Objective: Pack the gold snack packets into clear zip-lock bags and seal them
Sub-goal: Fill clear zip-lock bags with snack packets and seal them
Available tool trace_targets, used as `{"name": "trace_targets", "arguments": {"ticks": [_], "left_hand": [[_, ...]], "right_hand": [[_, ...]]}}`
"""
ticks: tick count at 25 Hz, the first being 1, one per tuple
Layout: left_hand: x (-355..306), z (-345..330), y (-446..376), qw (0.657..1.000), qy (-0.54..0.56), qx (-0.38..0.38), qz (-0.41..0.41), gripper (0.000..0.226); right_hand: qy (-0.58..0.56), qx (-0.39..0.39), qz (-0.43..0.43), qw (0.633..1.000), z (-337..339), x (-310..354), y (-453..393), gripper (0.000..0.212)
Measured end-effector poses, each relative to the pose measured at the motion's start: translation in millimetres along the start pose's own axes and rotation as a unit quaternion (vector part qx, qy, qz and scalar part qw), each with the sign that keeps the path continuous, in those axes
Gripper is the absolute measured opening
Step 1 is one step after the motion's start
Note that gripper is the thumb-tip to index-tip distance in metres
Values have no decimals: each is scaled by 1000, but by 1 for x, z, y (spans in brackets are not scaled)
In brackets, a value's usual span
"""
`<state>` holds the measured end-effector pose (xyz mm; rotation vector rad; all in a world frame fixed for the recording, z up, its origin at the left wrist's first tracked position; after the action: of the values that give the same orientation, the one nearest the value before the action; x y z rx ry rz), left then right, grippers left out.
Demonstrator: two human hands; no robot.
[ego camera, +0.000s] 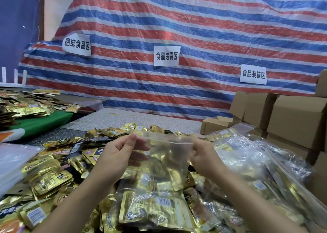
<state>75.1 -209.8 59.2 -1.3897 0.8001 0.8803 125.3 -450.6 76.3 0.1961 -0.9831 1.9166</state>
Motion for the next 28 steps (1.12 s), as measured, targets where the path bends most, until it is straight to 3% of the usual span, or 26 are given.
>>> {"name": "trace_targets", "arguments": {"ticks": [2,3,6,8,10,13,18,21,24,28], "left_hand": [[0,1,1,1000,4,-3,-1,45],[0,1,1,1000,5,-4,-1,45],[-1,1,0,1000,4,-7,-3,44],[-1,0,0,1000,5,-10,-3,43],[-2,0,0,1000,9,-10,-3,41],[-3,0,1,1000,9,-11,-3,41],[-1,-1,1,1000,7,0,2,43],[-1,-2,1,1000,10,5,3,44],[-1,-2,2,1000,13,6,4,45],[-3,-3,2,1000,11,4,5,45]], "right_hand": [[1,87,-29,996,-19,-7,11,17],[-33,92,-60,993,-21,-14,15,15],[-59,-10,-175,983,-10,-42,8,33],[-15,-14,-247,969,-11,-53,-5,45],[7,48,-298,953,-24,-60,-15,55],[41,140,-350,925,-37,-71,-23,87],[-104,163,-373,907,-45,-77,-31,56],[-184,91,-359,911,-45,-73,-28,41],[-327,-34,-311,891,-33,-64,-30,33],[-517,-155,-318,779,-9,-48,-33,23]]}}
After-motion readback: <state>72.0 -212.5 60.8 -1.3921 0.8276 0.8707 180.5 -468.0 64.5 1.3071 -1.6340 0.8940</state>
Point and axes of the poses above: each hand's wrist, its own y-axis away from the middle knuckle, its own z-axis out of the back of the hand, x = y × z, the point moved 6 cm from there along -y, towards the middle knuckle, and after that the axes turned 6 degrees about -y, right-handed, at the moved point
